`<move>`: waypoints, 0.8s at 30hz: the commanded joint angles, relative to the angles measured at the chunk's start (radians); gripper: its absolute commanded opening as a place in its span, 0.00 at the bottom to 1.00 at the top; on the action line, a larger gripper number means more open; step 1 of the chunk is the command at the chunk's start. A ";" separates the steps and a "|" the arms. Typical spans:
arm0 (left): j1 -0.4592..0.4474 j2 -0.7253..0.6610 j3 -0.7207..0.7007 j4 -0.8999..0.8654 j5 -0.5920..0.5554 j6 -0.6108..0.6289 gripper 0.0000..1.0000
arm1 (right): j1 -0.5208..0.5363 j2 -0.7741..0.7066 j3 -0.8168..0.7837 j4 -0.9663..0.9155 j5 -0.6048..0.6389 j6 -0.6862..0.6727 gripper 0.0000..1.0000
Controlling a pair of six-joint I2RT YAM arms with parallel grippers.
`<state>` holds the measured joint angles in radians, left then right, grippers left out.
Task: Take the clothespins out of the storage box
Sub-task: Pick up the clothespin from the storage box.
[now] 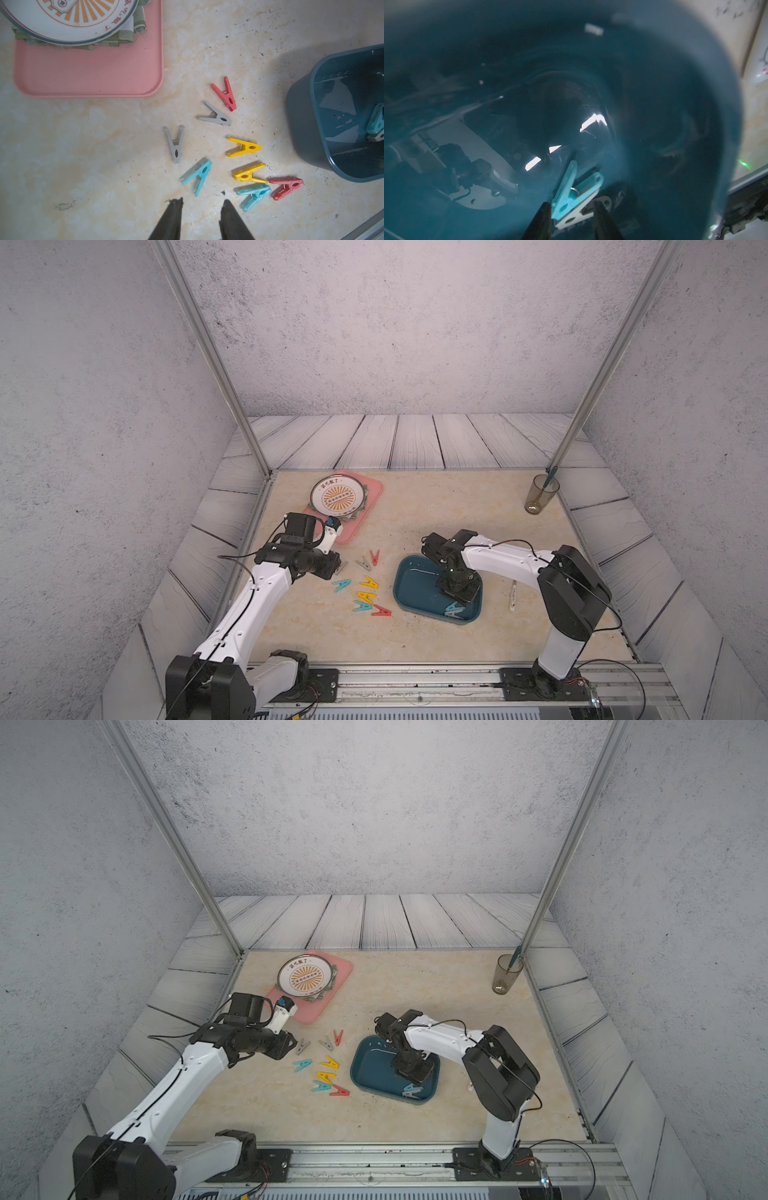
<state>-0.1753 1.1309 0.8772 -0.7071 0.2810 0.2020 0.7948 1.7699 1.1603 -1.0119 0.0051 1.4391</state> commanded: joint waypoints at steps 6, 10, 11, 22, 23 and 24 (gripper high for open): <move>-0.006 -0.055 -0.036 -0.035 -0.009 0.016 0.37 | 0.012 0.058 -0.022 0.053 -0.005 0.040 0.33; -0.004 -0.067 -0.042 -0.032 -0.016 0.019 0.37 | 0.012 0.082 -0.015 0.064 0.013 0.028 0.29; -0.004 -0.068 -0.040 -0.033 -0.018 0.020 0.37 | 0.012 0.087 -0.012 0.063 0.017 0.025 0.29; -0.004 -0.079 -0.034 -0.049 -0.054 0.020 0.37 | 0.011 0.065 0.077 -0.017 0.098 -0.073 0.04; -0.004 -0.079 -0.035 -0.048 -0.057 0.021 0.37 | 0.011 0.059 0.092 -0.027 0.105 -0.094 0.01; -0.004 -0.080 -0.034 -0.049 -0.059 0.020 0.37 | 0.011 0.050 0.107 -0.036 0.111 -0.118 0.00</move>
<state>-0.1753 1.0657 0.8444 -0.7376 0.2390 0.2104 0.8021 1.8389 1.2247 -0.9882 0.0650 1.3785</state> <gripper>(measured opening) 0.372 0.045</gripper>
